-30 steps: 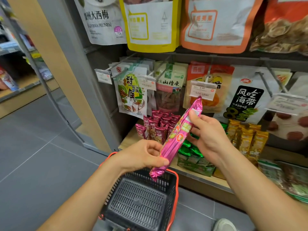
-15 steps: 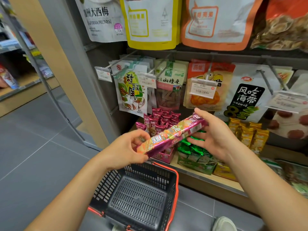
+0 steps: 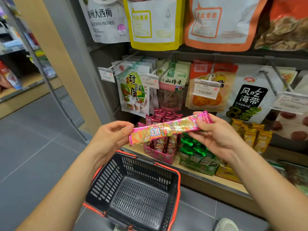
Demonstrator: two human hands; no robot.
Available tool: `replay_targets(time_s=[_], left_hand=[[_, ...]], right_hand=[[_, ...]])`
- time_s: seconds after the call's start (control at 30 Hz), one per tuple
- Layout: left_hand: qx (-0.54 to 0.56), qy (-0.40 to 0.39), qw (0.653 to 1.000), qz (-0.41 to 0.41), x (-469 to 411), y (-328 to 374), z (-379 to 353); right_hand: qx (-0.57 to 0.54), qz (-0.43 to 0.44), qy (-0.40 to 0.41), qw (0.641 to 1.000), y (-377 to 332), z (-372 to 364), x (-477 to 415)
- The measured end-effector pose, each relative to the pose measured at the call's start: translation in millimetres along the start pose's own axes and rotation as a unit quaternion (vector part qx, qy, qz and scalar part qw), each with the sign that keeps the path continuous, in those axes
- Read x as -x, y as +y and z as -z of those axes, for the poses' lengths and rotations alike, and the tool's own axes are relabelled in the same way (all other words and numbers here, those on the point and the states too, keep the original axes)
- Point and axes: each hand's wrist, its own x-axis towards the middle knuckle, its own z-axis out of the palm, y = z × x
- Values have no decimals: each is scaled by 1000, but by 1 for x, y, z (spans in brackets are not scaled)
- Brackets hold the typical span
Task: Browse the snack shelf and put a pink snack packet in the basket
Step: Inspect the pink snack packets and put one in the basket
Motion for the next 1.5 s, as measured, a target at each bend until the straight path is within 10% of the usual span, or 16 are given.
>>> replay_targets(time_s=[0.37,0.7,0.9,1.03,1.5], left_hand=[[-113,66,990,-53,-6,-3,5],[-459,113,870,-144,-11,-18,10],[-598,-3,793,-119,-7,-16,6],[-516,-92,842,-126,-2,-20,-14],[-570,-128,802,-121,-18,-49,-31]], right_hand=[[-29,-6,12,999,0,-2,2],[5,28,-68,997,5,-8,5],[132,103,-33,985,11,-14,5],[137,114,-32,984,13,-19,4],[250,-11,-209,945,-6,-5,8]])
